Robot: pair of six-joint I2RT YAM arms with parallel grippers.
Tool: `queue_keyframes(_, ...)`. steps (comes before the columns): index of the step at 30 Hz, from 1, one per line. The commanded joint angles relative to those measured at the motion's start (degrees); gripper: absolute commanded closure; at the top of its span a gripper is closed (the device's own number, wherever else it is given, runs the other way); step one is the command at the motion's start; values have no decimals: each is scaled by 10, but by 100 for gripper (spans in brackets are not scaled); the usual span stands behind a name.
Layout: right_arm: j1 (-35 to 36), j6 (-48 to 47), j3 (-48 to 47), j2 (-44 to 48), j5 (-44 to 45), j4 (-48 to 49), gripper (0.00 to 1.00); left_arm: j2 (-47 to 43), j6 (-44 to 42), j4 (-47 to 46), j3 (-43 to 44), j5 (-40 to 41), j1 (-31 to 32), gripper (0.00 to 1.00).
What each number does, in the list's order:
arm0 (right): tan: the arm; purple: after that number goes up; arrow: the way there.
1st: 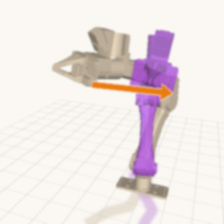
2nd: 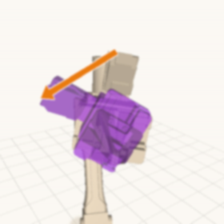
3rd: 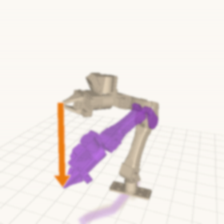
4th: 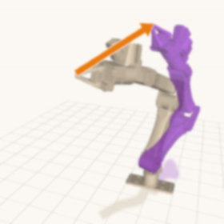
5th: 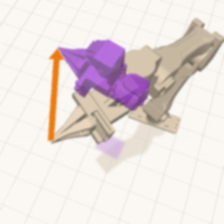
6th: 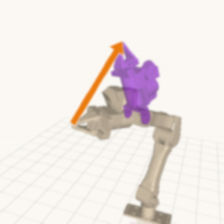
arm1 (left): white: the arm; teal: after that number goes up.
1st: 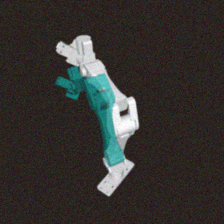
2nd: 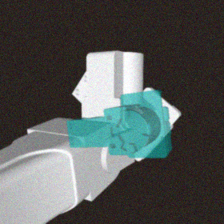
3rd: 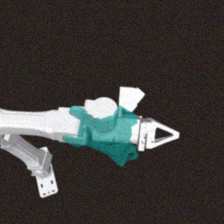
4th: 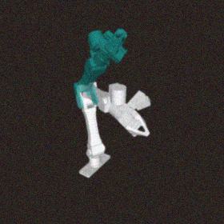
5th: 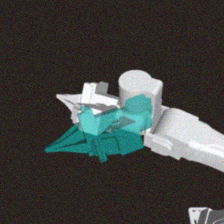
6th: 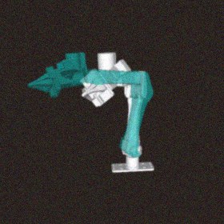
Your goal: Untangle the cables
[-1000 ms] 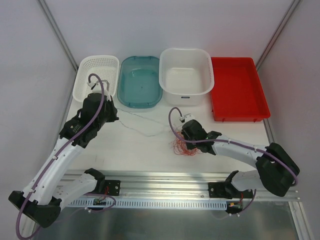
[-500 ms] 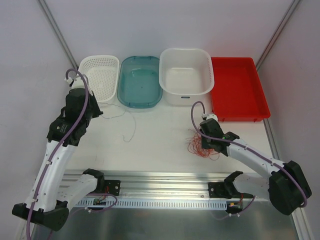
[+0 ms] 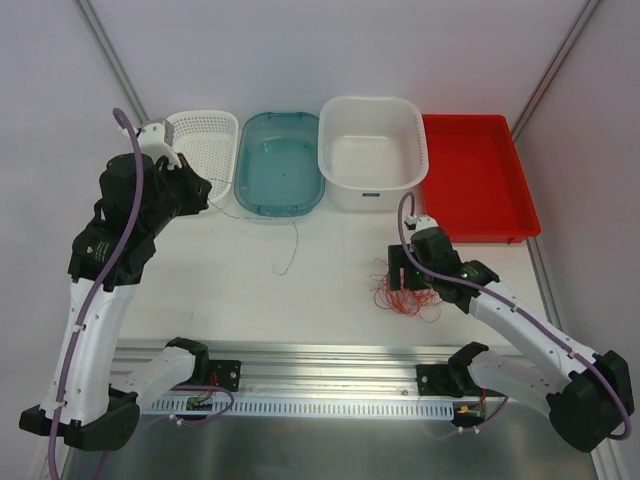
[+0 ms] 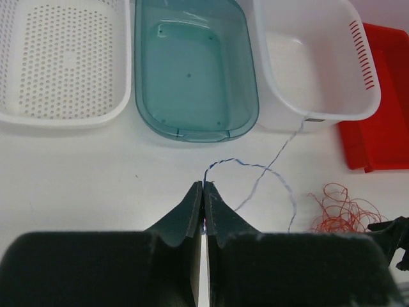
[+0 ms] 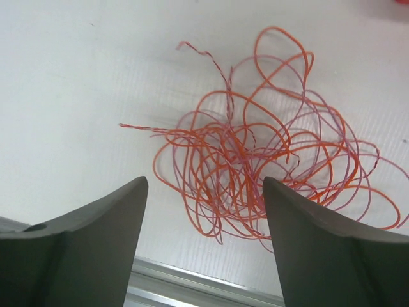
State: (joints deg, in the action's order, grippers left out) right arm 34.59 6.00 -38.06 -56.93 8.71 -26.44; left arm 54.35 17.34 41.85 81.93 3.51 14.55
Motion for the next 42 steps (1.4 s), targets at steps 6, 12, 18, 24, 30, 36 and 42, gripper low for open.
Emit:
queue_keyframes(6,0,-48,-85,55,-26,-39,7,87,12,-14,111,-19,-2,100)
queue_keyframes(12,0,-57,-90,92,-27,-43,3,151,36,-59,164,-28,-2,100)
queue_keyframes(18,0,-57,-83,124,23,-45,0,236,87,-133,216,-82,-1,100)
queue_keyframes(24,0,-57,-78,166,48,-56,3,330,127,-208,270,-123,5,100)
queue_keyframes(30,0,-78,-80,203,56,-78,3,440,126,-258,358,-94,45,100)
queue_keyframes(36,-1,-78,-76,240,66,-96,3,561,93,-284,475,-38,79,100)
queue_keyframes(42,-2,-80,-77,249,90,-119,3,661,67,-325,530,10,99,100)
